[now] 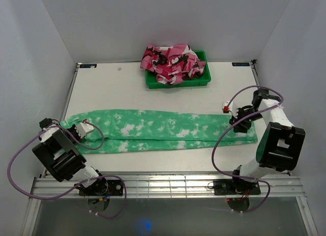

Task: Fold and stack the trousers
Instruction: Fold the trousers

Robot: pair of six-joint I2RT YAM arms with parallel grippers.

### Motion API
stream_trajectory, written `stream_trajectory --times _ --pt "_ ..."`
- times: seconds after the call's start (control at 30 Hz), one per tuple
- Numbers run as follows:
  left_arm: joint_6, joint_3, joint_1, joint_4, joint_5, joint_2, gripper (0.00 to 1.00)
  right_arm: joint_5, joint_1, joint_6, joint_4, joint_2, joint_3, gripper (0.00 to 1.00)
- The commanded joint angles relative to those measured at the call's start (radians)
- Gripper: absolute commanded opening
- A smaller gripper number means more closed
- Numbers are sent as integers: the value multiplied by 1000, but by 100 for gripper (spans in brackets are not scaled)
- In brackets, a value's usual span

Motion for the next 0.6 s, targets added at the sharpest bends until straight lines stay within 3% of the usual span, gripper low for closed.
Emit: stream_trajectory --times 0.0,0.1,0.27,0.43,0.53,0.57 --pt "-42 19 -16 53 -9 33 0 44 39 141 131 64 -31 53" --pt "-84 43 -31 62 -1 53 0 133 30 167 162 161 -19 52" --pt "-128 120 -39 -2 52 71 0 244 -70 144 231 229 6 40" --pt "-154 151 -100 -91 108 30 0 341 -191 92 225 296 124 39" --pt "-174 128 -160 -137 131 -13 0 267 -199 97 152 257 202 41" --pt "-183 119 -175 -142 137 -24 0 174 -188 110 127 240 222 46"
